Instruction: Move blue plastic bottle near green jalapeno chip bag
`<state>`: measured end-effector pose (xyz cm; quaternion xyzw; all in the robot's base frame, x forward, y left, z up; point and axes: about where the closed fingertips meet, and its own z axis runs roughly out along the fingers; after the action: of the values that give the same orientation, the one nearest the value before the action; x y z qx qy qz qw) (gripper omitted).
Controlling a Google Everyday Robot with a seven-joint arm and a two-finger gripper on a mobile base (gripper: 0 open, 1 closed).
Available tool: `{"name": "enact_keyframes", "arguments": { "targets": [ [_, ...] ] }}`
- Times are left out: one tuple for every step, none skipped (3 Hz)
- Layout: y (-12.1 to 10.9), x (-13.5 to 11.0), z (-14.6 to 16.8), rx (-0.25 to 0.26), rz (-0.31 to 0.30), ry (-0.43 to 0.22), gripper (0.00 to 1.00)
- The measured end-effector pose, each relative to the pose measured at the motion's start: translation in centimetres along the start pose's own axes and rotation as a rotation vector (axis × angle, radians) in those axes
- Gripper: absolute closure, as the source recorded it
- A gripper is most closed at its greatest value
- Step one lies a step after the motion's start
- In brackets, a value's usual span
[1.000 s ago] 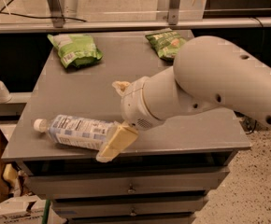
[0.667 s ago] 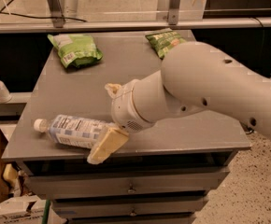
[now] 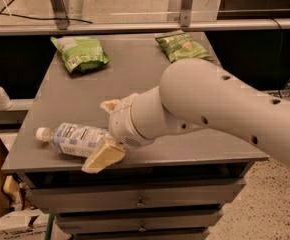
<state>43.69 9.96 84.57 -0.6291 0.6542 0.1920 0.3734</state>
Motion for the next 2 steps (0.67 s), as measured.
{"name": "enact_keyframes", "arguments": {
  "targets": [
    [0.19,-0.02,0.29,0.007,0.006,-0.018,0.41],
    [0.23,0.07,0.37,0.015,0.013,-0.029,0.65]
  ]
}}
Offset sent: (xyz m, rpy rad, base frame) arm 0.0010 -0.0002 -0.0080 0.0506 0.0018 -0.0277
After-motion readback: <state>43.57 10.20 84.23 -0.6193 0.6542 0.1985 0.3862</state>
